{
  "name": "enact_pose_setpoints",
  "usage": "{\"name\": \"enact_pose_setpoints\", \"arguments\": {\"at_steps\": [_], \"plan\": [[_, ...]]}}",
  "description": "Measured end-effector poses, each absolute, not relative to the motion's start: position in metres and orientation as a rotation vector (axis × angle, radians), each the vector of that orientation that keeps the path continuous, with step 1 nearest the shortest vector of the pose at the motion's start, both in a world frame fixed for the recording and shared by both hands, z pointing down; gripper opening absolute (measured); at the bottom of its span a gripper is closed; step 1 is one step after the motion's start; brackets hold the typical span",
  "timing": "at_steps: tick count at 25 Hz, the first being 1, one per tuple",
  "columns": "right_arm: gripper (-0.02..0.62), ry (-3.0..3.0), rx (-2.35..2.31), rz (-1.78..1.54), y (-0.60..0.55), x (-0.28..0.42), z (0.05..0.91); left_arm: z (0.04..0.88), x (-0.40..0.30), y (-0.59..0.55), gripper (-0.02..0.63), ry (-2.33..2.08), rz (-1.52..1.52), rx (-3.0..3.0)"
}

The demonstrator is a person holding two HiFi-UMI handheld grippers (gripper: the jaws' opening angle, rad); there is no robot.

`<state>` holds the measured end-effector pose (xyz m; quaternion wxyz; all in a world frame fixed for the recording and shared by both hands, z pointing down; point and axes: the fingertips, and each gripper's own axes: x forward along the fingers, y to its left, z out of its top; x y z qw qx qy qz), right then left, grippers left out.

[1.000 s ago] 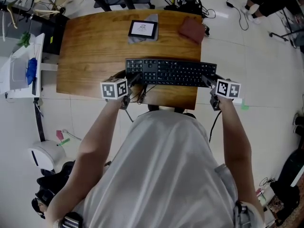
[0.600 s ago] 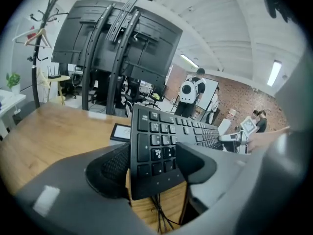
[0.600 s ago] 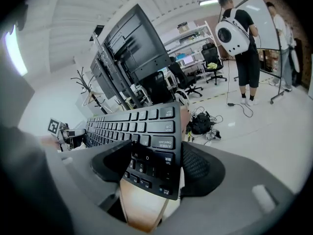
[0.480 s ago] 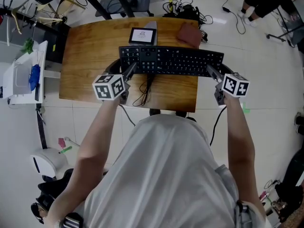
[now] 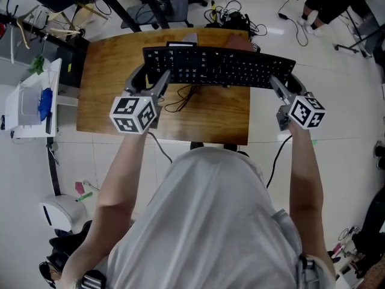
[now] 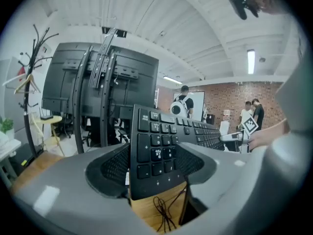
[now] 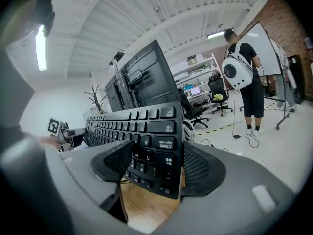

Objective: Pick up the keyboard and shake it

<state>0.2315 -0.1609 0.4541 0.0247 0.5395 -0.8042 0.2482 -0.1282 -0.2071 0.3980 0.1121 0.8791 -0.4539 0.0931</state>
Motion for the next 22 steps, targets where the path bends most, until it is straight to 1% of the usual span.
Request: {"name": "enact_pose_setpoints", "arguments": {"at_steps": [4,10,15,18,22], "plan": [[0.307,-2.587,1.752,0.747,-0.152,0.237,0.446,0.355,-0.115,-0.205,0.290,-1.379,0.278,2.732],[0.307,-2.752,1.863,0.589,-0.145,0.242,0.413,0.292,-0.102,-0.195,0.290,-1.459,0.239,2.938],[0.305,-2.894,1.935,0.535,-0.137,0.251,0.396,0.220,-0.071,-0.172,0.290,-1.495,0.121,3.145],[0.305,-2.977,1.963,0.548,-0.136,0.252,0.391,0.191,-0.056,-0.161,0.290,-1.510,0.183,3.218],[0.307,-3.095,1.998,0.627,-0.129,0.254,0.398,0.169,-0.033,-0.137,0.290,-1.498,0.402,3.357]]}}
